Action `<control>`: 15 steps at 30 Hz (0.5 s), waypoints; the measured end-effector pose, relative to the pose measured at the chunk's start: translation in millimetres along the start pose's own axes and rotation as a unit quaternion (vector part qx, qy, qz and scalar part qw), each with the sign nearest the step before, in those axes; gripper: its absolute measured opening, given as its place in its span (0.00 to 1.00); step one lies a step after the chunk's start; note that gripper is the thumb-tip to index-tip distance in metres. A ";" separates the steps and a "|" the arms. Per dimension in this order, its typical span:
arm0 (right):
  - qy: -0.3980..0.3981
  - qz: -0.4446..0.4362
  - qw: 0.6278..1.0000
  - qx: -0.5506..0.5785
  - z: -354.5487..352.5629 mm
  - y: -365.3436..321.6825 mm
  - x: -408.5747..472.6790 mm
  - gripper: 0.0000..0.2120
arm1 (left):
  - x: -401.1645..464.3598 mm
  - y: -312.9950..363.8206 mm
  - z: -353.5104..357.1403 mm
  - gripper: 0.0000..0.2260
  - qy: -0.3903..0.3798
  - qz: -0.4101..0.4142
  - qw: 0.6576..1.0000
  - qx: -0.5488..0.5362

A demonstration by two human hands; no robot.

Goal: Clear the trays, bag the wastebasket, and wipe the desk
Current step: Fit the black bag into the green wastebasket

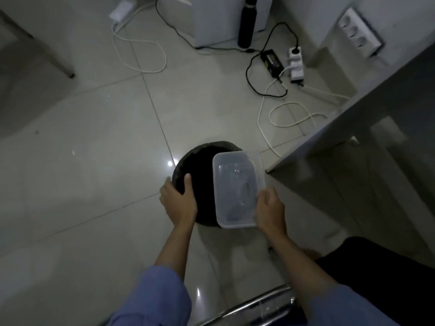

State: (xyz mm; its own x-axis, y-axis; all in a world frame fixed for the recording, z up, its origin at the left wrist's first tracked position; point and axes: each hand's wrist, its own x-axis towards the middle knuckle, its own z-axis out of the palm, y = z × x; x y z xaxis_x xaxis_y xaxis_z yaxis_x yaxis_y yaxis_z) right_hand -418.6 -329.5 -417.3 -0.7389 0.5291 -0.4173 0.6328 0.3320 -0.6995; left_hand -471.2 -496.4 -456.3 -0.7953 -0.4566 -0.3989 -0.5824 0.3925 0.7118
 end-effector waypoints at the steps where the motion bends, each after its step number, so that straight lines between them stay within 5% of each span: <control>1: -0.008 0.013 1.000 -0.003 0.1 7.5 0.6 0.11 | 5.0 -10.7 0.1 0.29 0.008 -0.029 0.999 0.011; 5: -0.073 0.045 0.996 0.009 8.6 16.3 4.4 0.05 | 5.8 -36.9 -4.3 0.30 -0.052 -0.034 0.998 0.012; 15: -0.181 0.092 0.978 -0.038 14.6 35.2 4.8 0.11 | -27.1 -67.4 -3.3 0.23 -0.111 0.016 0.994 0.019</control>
State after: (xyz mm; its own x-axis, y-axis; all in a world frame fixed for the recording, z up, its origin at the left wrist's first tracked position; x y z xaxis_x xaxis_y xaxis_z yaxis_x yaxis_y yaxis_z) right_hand -403.3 -326.7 -452.4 -0.6364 0.2781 -0.7195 0.7675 0.3219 -0.5544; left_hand -409.8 -513.1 -491.5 -0.8289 -0.2578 -0.4965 -0.5584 0.4365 0.7055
